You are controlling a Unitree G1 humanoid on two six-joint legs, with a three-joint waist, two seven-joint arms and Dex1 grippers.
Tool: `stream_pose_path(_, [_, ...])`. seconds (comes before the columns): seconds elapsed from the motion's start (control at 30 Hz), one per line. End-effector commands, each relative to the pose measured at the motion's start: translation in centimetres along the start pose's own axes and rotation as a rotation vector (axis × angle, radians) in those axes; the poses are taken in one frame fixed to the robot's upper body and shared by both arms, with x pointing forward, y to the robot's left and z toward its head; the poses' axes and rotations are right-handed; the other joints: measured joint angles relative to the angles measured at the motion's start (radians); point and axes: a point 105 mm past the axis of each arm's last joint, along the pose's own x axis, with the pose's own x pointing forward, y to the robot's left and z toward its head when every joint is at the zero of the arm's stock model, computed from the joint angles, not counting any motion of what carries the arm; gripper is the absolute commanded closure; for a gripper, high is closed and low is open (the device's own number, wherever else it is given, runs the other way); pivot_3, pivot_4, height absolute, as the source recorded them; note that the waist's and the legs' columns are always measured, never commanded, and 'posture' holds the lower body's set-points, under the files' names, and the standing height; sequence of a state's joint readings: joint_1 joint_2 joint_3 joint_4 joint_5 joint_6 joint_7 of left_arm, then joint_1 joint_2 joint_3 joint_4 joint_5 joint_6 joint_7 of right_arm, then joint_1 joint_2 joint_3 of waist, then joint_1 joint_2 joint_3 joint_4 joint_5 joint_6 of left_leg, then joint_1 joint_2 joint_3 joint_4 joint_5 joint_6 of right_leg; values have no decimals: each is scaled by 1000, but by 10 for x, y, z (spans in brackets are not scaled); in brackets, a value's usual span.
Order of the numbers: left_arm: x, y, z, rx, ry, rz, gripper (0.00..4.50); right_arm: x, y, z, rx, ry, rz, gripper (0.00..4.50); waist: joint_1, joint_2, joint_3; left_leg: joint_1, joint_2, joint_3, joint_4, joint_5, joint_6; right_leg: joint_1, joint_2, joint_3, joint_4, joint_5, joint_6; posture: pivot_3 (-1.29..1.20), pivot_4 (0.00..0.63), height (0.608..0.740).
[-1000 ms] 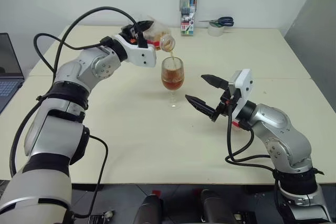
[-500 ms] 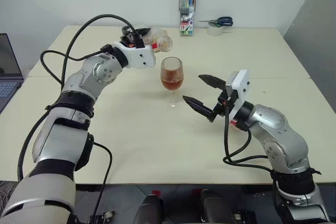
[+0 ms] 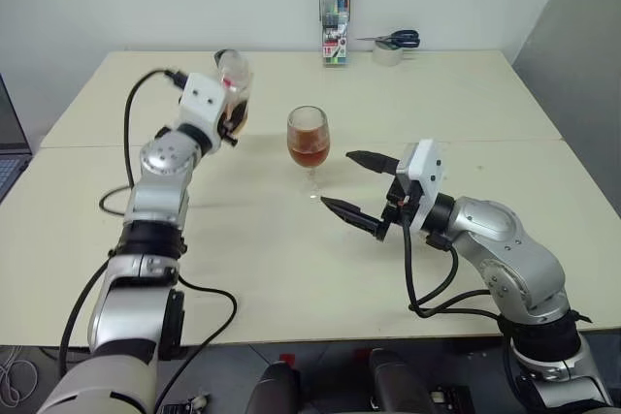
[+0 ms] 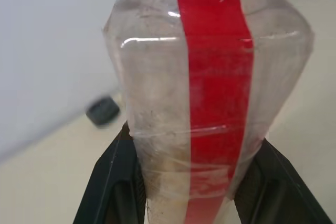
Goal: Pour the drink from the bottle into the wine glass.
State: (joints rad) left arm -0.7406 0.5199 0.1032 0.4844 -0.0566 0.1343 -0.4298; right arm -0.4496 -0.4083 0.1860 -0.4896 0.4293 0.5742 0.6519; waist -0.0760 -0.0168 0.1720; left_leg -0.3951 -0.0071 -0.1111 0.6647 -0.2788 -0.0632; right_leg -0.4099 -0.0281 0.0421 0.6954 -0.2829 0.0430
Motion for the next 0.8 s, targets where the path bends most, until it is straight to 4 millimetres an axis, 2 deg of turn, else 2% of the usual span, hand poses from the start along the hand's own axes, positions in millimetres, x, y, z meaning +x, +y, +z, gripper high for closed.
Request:
stream_pose_path(0.03, [-22,21,6,-110,-27,53,2811,6,9,15,-31,-20,53,0,-4,0,0,0,0,0,0,0,0,0,0,0,1,0,0,0,150,740])
stream_pose_path(0.27, [-55,26,-36,-244,65,107,2811,20,12,14,-59,23,116,0,5,-1,-1,0,-1,0,0,0,0,0,-1,0,0,0,0,0,150,740])
stream_pose_path(0.57, [-63,20,-58,-281,110,112,2811,24,12,14,-85,27,136,0,19,-2,-2,1,-1,1,0,0,1,1,-2,1,0,0,0,0,150,740])
stream_pose_path(0.63, [-64,20,-61,-278,119,115,2077,25,12,14,-85,27,137,0,20,-2,-2,2,0,1,0,0,1,1,-2,1,0,0,0,0,150,740])
stream_pose_path(0.8, [-63,17,-61,-275,112,101,570,26,13,15,-82,23,140,0,20,-2,-2,2,0,1,0,-2,3,1,-2,1,0,0,0,0,150,740])
